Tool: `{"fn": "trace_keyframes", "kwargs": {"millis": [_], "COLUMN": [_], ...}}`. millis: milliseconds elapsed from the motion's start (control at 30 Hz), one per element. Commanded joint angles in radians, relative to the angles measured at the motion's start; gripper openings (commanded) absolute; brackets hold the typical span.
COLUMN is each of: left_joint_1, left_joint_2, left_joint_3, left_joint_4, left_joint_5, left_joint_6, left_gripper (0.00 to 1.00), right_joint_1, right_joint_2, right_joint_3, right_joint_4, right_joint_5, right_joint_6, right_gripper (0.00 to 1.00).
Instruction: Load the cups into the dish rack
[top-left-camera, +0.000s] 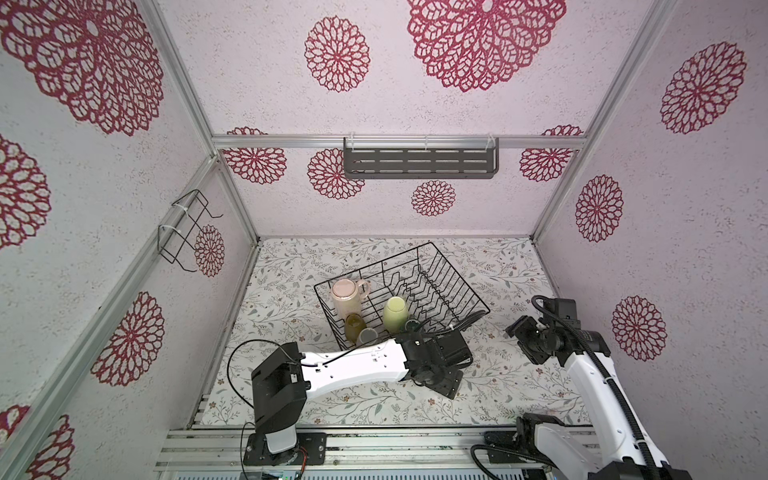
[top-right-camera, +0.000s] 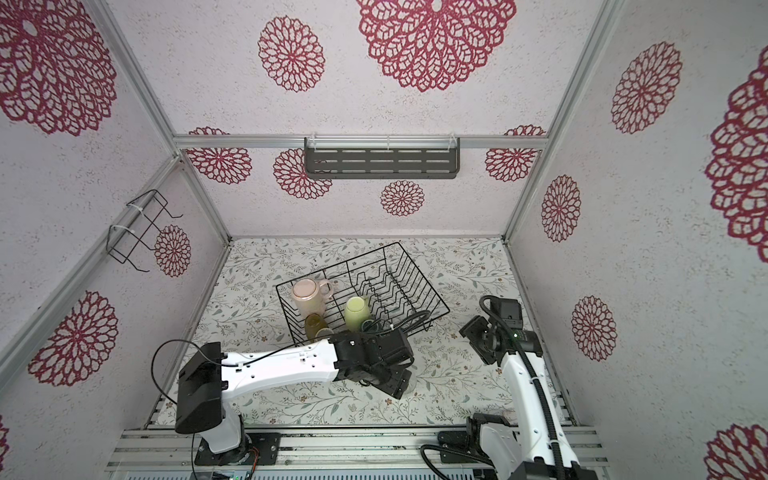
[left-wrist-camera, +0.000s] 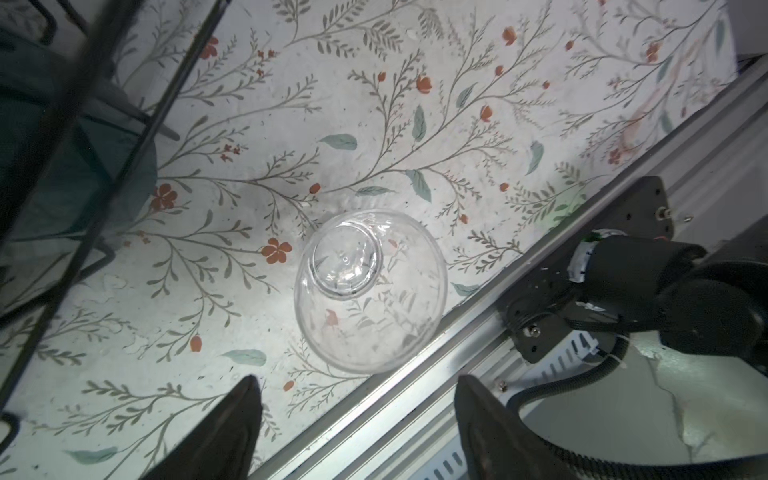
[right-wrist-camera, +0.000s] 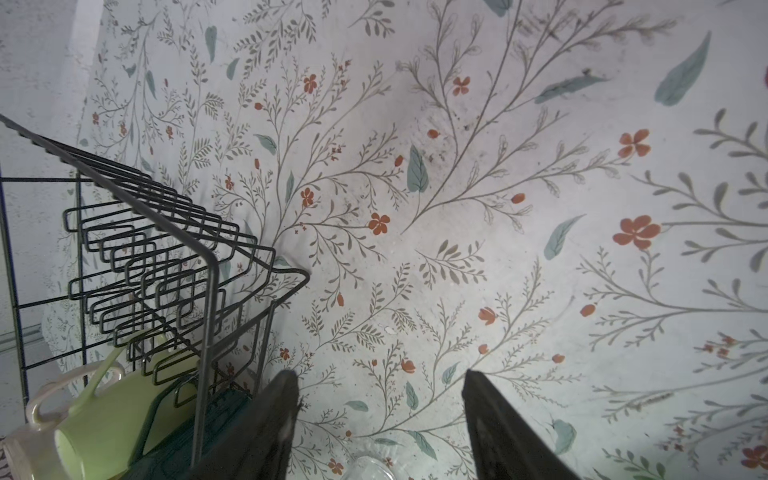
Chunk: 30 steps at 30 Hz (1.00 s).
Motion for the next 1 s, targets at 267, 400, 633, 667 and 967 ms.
{"fn": "trace_keyframes", "kwargs": {"millis": [267, 400, 633, 667, 967], "left_joint_1": [-0.006, 0.013, 0.041, 0.043, 0.052], "left_joint_2": [0.075, 0.110, 0.159, 0.165, 0.084], "left_joint_3": [0.074, 0.085, 0.081, 0.083, 0.029], "left_joint_4": [-0.068, -0.053, -0.022, -0.022, 0.007], "left_joint_5": [0.000, -0.002, 0.023, 0.027, 0.037], "left_joint_6": [0.043, 0.043, 0.038, 0.037, 0.058], "left_gripper": [0.75, 0.71, 0.47, 0.42, 0.06], "right_joint_1": [-0.006, -0.005, -0.005, -0.005, -0.006], "right_joint_2": [-0.031, -0.046, -0.062, -0.063, -0.080], "right_joint_3": [-0.030, -0.046, -0.072, -0.073, -0.097], "right_joint_4": [0.038, 0.044, 0.060, 0.061, 0.073], "right_joint_5": [-0.007, -0.007, -0.029, -0.029, -0.068], "right_joint_6": [-0.015, -0.013, -0.005, -0.004, 0.015], "right_gripper": [0.67, 0.66, 0.66, 0.65, 0.65]}}
